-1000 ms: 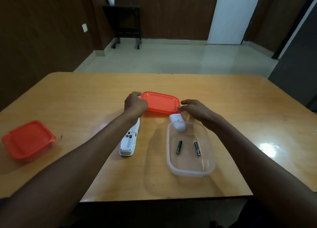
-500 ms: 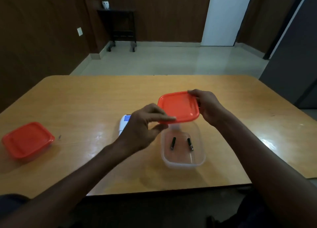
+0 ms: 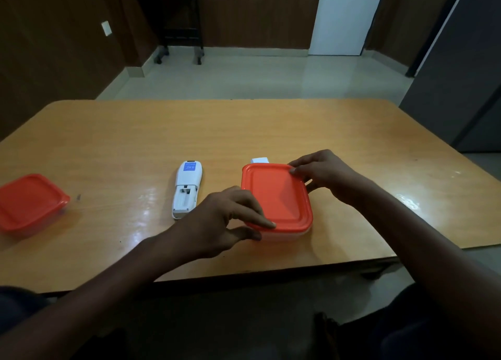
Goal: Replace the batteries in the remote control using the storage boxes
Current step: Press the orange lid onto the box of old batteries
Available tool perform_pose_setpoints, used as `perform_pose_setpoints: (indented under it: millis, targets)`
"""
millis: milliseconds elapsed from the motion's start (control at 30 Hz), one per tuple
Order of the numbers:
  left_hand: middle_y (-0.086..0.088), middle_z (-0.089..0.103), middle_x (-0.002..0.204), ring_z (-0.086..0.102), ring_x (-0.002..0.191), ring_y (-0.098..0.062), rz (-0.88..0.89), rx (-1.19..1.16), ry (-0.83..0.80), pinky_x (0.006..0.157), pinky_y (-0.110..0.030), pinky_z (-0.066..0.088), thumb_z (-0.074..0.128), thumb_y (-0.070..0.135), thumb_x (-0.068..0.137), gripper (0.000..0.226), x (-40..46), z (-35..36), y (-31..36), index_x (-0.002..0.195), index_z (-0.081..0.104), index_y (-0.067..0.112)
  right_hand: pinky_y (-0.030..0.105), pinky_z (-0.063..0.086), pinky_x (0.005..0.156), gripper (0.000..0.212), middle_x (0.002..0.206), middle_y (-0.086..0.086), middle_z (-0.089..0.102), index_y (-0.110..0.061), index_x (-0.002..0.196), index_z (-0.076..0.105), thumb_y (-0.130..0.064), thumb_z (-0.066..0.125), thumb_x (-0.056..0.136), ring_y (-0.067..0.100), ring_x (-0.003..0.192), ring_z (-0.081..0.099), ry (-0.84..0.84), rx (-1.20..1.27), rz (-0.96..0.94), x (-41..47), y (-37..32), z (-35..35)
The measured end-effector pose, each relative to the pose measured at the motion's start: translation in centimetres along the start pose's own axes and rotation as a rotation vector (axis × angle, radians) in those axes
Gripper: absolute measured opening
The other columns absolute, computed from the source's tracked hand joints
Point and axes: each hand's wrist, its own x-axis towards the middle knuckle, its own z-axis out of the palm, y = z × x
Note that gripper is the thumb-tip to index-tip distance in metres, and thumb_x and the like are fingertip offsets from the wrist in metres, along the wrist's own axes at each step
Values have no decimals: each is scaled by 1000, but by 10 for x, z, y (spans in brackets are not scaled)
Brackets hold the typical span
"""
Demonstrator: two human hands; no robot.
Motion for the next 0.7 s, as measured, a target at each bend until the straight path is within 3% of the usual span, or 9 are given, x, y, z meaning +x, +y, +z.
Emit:
perform_pose_setpoints:
  millis: [233, 400, 567, 700]
  targets:
    - [5, 68, 99, 61, 94, -11, 81, 22, -7, 78, -36, 53, 81, 15, 81, 29, -2, 7, -9, 109, 80, 22, 27, 58, 55, 18, 96, 13, 74, -1, 107, 76, -5, 70, 91, 22, 80, 69, -23, 74, 82, 2, -5, -2]
    - [-3, 68, 102, 62, 92, -18, 227, 144, 32, 78, -40, 52, 75, 10, 88, 26, -6, 13, -14, 113, 78, 16, 33, 58, 69, 23, 102, 13, 69, 2, 106, 71, -8, 76, 86, 26, 88, 67, -68, 223, 266, 6, -3, -2]
    - [-11, 67, 105, 61, 97, -22, 325, 345, 75, 90, -44, 53, 71, 1, 90, 30, -12, 23, -20, 118, 73, 9, 32, 55, 71, 4, 87, 10, 68, -4, 90, 72, -5, 74, 87, 23, 81, 64, -35, 227, 255, 9, -3, 4]
    - [-17, 65, 110, 62, 104, -29, 371, 510, 139, 103, -46, 49, 68, -5, 90, 38, -21, 39, -24, 127, 66, 3, 34, 58, 72, 18, 95, 14, 72, 0, 100, 75, -10, 77, 86, 27, 89, 66, 54, 253, 166, -2, 1, 7]
